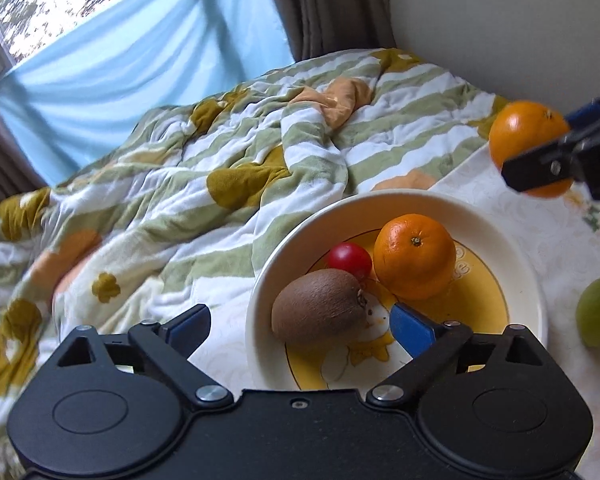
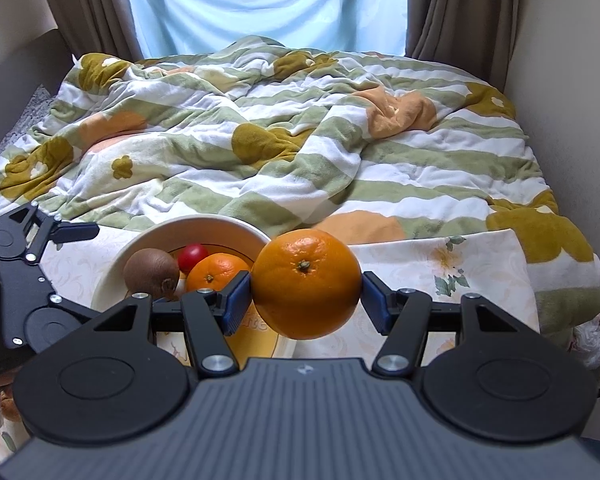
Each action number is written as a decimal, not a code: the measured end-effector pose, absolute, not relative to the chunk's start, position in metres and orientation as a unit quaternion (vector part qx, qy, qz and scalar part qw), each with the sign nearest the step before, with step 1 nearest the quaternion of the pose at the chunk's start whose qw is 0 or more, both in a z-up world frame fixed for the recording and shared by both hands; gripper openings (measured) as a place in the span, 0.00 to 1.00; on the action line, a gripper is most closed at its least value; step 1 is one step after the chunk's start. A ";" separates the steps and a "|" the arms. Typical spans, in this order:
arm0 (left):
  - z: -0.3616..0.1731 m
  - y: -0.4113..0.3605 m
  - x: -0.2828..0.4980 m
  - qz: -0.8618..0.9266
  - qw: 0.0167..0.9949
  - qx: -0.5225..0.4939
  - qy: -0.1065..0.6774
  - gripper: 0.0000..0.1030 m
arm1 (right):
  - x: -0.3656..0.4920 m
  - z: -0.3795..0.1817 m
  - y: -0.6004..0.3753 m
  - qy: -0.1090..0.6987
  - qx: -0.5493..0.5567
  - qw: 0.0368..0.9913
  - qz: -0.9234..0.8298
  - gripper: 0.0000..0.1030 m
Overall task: Organize fruits
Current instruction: 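Lower the large orange into the bowl beside the mandarin and open the right tool, then withdraw both tools and move the left tool toward the other red cherry tomato, then grasp the red cherry tomato with the left tool while the right tool grasps the small mandarin, then lower the tomato into the white bowl and open the left tool while the right tool carries the mandarin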
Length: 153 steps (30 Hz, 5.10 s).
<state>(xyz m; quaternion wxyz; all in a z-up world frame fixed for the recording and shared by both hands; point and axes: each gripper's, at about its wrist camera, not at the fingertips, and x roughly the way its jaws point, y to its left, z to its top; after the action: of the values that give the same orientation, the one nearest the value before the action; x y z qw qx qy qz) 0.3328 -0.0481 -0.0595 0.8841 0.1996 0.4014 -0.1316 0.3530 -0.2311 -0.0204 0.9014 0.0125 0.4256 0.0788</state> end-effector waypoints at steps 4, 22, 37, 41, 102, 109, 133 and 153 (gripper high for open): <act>-0.044 -0.035 0.320 -0.114 0.893 0.151 0.409 0.97 | 0.351 -0.021 -0.227 0.429 0.007 0.898 0.101 0.72; -0.041 -0.003 0.283 -0.063 0.895 0.086 0.434 0.99 | 0.342 -0.066 -0.182 0.461 -0.051 0.868 0.176 0.73; -0.027 -0.006 0.254 -0.053 0.903 0.068 0.422 0.99 | 0.321 -0.038 -0.196 0.398 -0.056 0.901 0.162 1.00; -0.018 -0.009 0.243 -0.050 0.907 0.063 0.412 0.99 | 0.312 -0.028 -0.205 0.393 -0.042 0.905 0.160 1.00; -0.100 -0.017 0.081 0.032 0.909 -0.001 0.415 0.70 | 0.123 -0.079 -0.246 0.404 -0.032 0.903 0.141 1.00; -0.106 -0.018 0.085 0.031 0.908 0.004 0.417 0.41 | 0.127 -0.091 -0.239 0.413 -0.042 0.898 0.146 0.99; -0.104 -0.019 0.083 0.028 0.905 0.004 0.424 0.35 | 0.149 -0.105 -0.233 0.430 -0.024 0.891 0.145 0.51; -0.032 -0.023 0.071 0.013 0.922 0.006 0.386 0.35 | 0.128 -0.048 -0.234 0.396 -0.020 0.903 0.164 0.51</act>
<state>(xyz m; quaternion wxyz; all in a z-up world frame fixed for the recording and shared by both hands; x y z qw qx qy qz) 0.0708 -0.0229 -0.0316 0.9224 0.0058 0.3860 0.0132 0.1282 -0.2344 -0.0482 0.9031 -0.0197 0.3963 0.1643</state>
